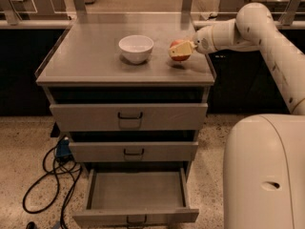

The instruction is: Place apple into bottom drawer

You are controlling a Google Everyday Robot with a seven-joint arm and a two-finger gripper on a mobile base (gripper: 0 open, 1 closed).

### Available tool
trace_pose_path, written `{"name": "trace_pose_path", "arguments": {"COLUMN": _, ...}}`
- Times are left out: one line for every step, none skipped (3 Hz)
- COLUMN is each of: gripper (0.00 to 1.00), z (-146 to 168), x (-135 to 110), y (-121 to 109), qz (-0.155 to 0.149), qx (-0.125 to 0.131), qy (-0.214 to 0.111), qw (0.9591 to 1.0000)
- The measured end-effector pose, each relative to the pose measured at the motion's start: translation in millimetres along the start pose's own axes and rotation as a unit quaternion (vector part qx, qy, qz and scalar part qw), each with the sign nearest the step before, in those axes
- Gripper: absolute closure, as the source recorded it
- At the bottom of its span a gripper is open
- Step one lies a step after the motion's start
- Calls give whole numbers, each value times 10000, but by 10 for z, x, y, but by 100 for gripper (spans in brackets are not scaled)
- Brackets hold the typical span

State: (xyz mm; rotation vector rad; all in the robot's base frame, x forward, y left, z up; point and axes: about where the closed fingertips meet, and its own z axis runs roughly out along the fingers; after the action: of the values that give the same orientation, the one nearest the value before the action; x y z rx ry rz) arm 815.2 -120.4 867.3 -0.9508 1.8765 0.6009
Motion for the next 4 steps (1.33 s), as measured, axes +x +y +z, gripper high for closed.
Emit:
{"name": "trace_pose_path", "arguments": {"gripper": 100, "z": -297, "x": -233, "y": 232, "qz": -177, "qx": 237, "qy": 119, "qw": 9995}}
{"name": "trace_pose_path", "arguments": {"gripper": 100, "z": -890, "x": -534, "y": 537, "qz": -371, "qx": 665, "qy": -124, "qw": 9970}}
{"name": "trace_pose_path", "arguments": {"gripper": 100, "z": -1647, "x": -828, "y": 1022, "qz": -377, "qx": 1111, "qy": -640, "qw": 9910}}
{"name": "trace_pose_path", "arguments": {"gripper": 100, "z": -1993, "x": -501, "y": 1269, "qz": -191, "qx": 1269, "qy": -477, "qw": 9906}}
